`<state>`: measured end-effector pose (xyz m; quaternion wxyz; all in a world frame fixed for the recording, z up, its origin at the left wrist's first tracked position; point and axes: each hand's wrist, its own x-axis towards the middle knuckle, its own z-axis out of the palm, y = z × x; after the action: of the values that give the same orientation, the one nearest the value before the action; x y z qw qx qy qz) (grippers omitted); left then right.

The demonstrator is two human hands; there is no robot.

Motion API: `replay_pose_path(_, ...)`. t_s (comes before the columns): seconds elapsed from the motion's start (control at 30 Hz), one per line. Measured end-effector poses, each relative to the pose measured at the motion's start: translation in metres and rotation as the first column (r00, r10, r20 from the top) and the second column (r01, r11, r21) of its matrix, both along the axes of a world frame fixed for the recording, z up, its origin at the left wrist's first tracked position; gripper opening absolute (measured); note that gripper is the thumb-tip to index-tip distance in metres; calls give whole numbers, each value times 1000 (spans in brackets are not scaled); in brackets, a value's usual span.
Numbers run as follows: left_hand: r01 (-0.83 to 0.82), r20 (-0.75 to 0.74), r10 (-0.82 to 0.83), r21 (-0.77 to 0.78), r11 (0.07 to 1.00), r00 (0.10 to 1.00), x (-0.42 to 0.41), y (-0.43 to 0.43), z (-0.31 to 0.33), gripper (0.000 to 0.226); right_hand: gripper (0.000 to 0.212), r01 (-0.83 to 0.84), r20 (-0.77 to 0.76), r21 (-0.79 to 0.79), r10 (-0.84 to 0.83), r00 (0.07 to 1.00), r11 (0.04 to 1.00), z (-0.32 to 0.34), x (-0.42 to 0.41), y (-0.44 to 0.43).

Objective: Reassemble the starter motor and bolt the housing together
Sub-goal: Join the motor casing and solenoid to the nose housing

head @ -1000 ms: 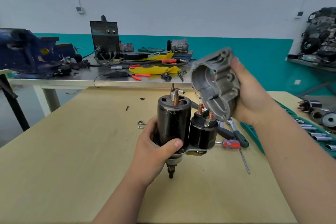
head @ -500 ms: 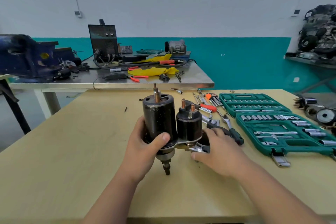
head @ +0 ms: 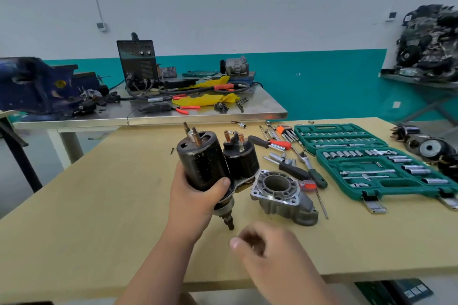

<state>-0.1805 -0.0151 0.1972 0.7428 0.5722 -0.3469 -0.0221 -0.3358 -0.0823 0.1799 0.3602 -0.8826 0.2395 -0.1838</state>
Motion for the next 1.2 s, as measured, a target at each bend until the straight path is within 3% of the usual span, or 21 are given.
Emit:
replay_pose_path(0.07, -43, -99, 39, -39, 998, 994, -4, -5, -2, 38, 35, 50, 50, -294, -37, 998, 955, -6, 6, -13)
replay_pose_path(0.13, 0, -348, -41, -117, 993, 937, -11, -12, -7, 38, 47, 60, 135, -404, -6, 991, 913, -4, 11, -32)
replay_pose_path(0.2, 62, -605, -175, -203, 977, 777, -17, -19, -9, 43, 55, 56, 189, -417, 26, 982, 907, 3, 14, -56)
replay_pose_path(0.27, 102, -739, -263, -257, 961, 620, -18, -22, -10, 43, 73, -47, 112, -541, 128, 985, 839, 12, 14, -79)
replay_pose_path(0.33, 148, -807, -333, -299, 943, 487, -16, -22, -9, 45, 99, -189, -90, -716, 180, 980, 672, 24, 19, -96)
replay_pose_path(0.4, 212, -837, -415, -360, 908, 357, -14, -23, -11, 46, 114, -248, -193, -885, 176, 965, 393, 38, 28, -106)
replay_pose_path(0.43, 239, -841, -442, -381, 893, 310, -13, -24, -11, 46, 110, -274, -219, -915, 204, 954, 296, 46, 34, -104)
replay_pose_path(0.53, 312, -822, -496, -411, 856, 279, -10, -22, -8, 34, 64, -330, -291, -944, 420, 859, 22, 59, 57, -97)
replay_pose_path(0.6, 395, -813, -531, -417, 818, 241, -9, -19, -2, 31, 51, -369, -341, -928, 519, 784, -51, 63, 66, -96)
replay_pose_path(0.67, 466, -841, -472, -317, 826, 264, -7, -16, 4, 37, 50, -418, -343, -908, 549, 762, 13, 68, 68, -97)
replay_pose_path(0.73, 514, -869, -333, -110, 851, 366, 0, -13, 7, 49, 60, -466, -325, -873, 546, 772, 141, 75, 69, -99)
replay_pose_path(0.87, 669, -861, -280, 91, 737, 425, 13, -4, 21, 71, 76, -544, -289, -703, 514, 807, 459, 95, 73, -97)
replay_pose_path(1.03, 748, -827, -258, 262, 610, 500, 30, 7, 23, 86, 76, -594, -378, -580, 462, 802, 558, 109, 90, -96)
replay_pose_path(1.07, 726, -800, -244, 310, 614, 548, 34, 9, 24, 88, 73, -586, -384, -550, 442, 810, 595, 113, 95, -97)
replay_pose_path(1.13, 553, -636, -183, 450, 702, 750, 43, 10, 23, 85, 75, -560, -407, -471, 396, 823, 681, 118, 105, -101)
replay_pose_path(1.2, 195, -287, -48, 511, 837, 957, 52, 8, 17, 66, 77, -547, -429, -399, 378, 820, 735, 122, 116, -106)
